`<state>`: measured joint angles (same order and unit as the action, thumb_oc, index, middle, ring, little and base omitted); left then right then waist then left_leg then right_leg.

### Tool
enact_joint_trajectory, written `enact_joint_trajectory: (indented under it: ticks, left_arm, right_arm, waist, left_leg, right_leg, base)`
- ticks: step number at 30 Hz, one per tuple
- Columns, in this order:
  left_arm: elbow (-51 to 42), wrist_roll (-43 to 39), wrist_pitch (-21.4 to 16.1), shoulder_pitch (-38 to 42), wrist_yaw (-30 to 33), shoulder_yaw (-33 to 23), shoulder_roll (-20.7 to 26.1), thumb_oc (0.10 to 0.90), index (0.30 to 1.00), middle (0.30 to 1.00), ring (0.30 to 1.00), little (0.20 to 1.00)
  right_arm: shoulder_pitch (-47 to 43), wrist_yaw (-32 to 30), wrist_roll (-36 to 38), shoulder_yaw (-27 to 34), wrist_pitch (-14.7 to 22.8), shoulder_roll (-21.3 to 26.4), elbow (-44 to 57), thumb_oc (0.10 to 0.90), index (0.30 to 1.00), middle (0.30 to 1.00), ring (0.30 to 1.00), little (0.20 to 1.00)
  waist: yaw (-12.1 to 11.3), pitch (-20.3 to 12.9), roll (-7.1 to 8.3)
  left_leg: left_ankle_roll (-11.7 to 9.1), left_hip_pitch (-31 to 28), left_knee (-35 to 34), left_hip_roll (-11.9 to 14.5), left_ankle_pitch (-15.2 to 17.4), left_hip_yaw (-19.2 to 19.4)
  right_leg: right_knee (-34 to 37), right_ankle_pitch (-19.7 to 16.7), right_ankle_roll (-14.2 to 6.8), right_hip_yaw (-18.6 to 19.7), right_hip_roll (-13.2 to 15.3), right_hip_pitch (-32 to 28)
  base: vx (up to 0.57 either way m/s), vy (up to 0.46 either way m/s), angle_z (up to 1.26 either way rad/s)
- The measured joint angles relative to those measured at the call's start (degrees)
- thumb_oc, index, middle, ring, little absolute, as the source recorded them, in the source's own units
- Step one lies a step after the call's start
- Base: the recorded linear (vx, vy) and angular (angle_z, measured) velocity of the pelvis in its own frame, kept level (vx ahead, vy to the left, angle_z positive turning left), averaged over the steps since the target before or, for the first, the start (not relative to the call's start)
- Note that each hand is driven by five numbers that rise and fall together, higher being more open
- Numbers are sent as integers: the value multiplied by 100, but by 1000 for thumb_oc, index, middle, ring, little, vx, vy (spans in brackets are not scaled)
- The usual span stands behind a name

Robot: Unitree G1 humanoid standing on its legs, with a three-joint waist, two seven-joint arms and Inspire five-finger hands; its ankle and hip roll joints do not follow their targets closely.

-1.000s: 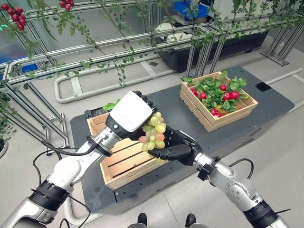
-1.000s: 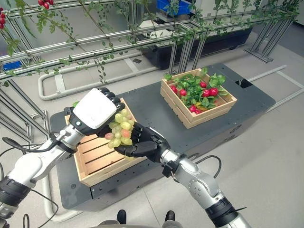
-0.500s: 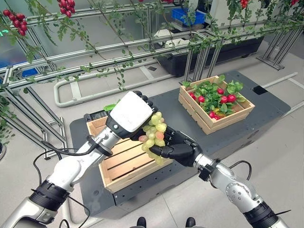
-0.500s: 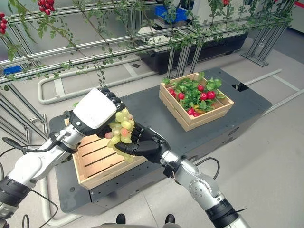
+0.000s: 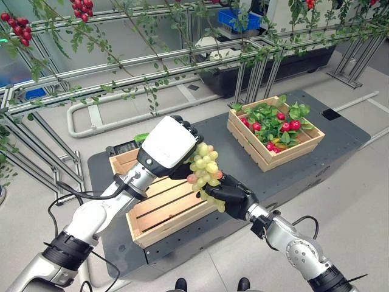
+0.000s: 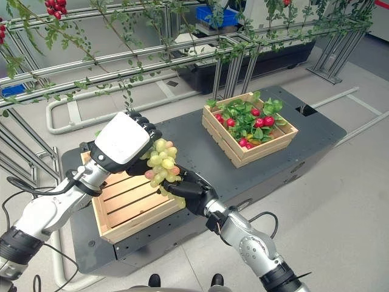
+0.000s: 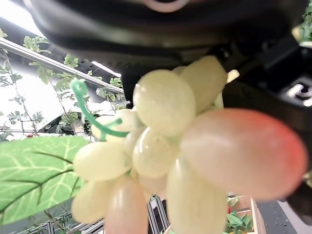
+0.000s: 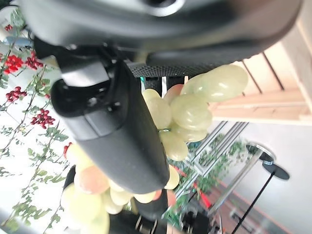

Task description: Pick up the fruits from the basket on one side to the basket on the other side

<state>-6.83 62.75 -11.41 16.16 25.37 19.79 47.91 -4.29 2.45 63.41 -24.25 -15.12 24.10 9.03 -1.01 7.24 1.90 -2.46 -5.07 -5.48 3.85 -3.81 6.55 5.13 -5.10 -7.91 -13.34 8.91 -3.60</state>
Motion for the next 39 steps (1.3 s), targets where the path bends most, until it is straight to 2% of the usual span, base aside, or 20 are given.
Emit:
enact_joint_trajectory:
  ticks: [12,13,14,16,17,18,19,20,28,36,39]
  left_arm:
    - [-66,434,-159,3,-78,-31,59,400,300,300,300,300]
    - [-172,546,-204,3,-185,-48,103,422,333,333,333,333]
    - [-302,655,-264,3,-323,-62,202,464,396,396,396,396]
    - [-452,793,-410,4,-517,-122,368,482,422,422,422,422]
    - [-504,865,-503,4,-605,-153,447,511,467,467,467,467]
    - [-540,925,-601,4,-712,-199,492,612,618,618,618,618]
    - [-572,960,-659,4,-800,-239,493,657,686,686,686,686]
    - [-656,969,-724,0,-979,-279,529,800,900,900,900,900]
    - [-866,838,-827,-90,-2089,-460,678,800,900,900,900,900]
    - [-854,609,-668,-331,-2962,-564,720,800,900,900,900,900]
    - [-840,604,-542,-445,-3179,-566,912,800,900,900,900,900]
  right_arm:
    - [62,-62,-54,54,0,159,0,400,300,300,300,300]
    - [77,-85,-75,69,0,207,0,400,300,300,300,300]
    - [104,-90,-168,107,0,252,0,400,300,300,300,300]
    - [175,-107,-230,164,0,329,0,400,300,300,300,300]
    - [204,-126,-230,176,0,392,0,400,300,300,300,300]
    - [255,-132,-231,223,0,446,0,400,300,300,300,300]
    - [299,-132,-231,287,-1,451,2,400,300,300,300,300]
    - [426,-136,-233,472,-1,448,6,400,300,300,300,300]
    - [532,-514,-463,1288,194,451,6,400,300,300,300,300]
    - [650,-604,-676,1367,278,422,5,400,300,300,300,300]
    - [657,-604,-676,1458,279,413,5,400,300,300,300,300]
  waist:
    - [25,-11,3]
    - [23,-12,4]
    - [23,-16,10]
    - [33,-23,22]
    - [39,-26,27]
    - [42,-29,32]
    - [51,-31,34]
    - [41,-32,35]
    - [122,-34,39]
    - [159,-36,36]
    - [192,-36,34]
  left_leg:
    - [0,-1,0,4,0,3]
    - [1,-1,0,2,1,5]
    - [3,0,-1,2,2,5]
    - [4,0,-1,2,4,9]
    - [7,-2,-1,2,7,13]
    - [8,-3,-1,2,9,16]
    - [8,-3,-1,1,9,18]
    - [9,0,-1,1,10,17]
    - [7,-1,-1,1,14,36]
    - [3,6,0,7,31,137]
    - [6,7,0,10,33,163]
  right_leg:
    - [0,0,0,3,4,1]
    - [0,0,-1,3,3,1]
    - [0,0,-1,3,0,2]
    - [0,1,-2,7,-2,4]
    - [0,1,-2,11,-1,4]
    - [0,1,-2,13,-1,4]
    - [0,1,-2,15,-1,7]
    - [0,2,-3,16,-1,10]
    - [1,1,-7,42,-12,26]
    - [0,-5,-11,142,-27,91]
    - [0,-9,-15,179,-32,113]
  base:
    - [0,0,0]
    - [0,0,0]
    - [0,0,0]
    - [0,0,0]
    - [0,0,0]
    - [0,0,0]
    - [0,0,0]
    - [0,0,0]
    - [0,0,0]
    - [-1,-16,-6]
    - [5,-33,-8]
